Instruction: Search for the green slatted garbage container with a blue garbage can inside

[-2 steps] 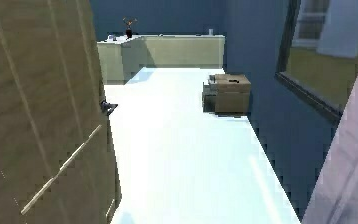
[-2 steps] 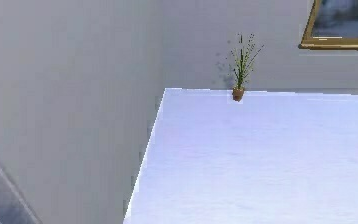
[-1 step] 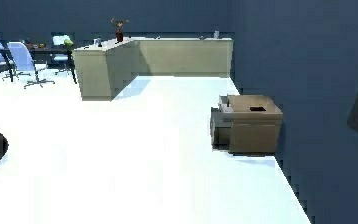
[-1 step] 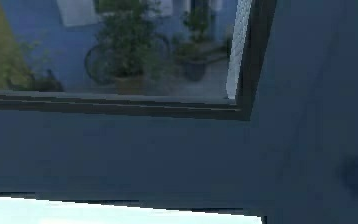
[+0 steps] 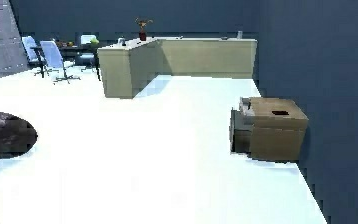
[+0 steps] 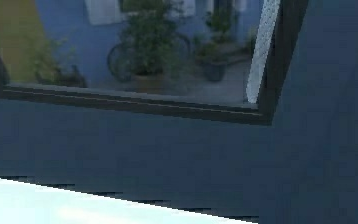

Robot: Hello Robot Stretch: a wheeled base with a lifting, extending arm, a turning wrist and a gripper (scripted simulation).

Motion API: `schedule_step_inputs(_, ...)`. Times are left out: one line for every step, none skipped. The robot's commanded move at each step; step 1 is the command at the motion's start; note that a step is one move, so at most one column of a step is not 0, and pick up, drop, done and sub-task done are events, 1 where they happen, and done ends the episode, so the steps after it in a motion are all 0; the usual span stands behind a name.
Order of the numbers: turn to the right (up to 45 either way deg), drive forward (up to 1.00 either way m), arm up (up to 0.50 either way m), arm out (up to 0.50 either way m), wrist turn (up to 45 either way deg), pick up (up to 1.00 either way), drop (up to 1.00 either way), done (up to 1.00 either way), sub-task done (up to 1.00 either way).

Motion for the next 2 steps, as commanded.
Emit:
schedule_step_inputs(0.0,0.45,0.00,0.00,0.0,0.00,0.00,0.00,0.00)
schedule_step_inputs(-36.0,0.00,0.00,0.00,0.0,0.00,0.00,0.00,0.00)
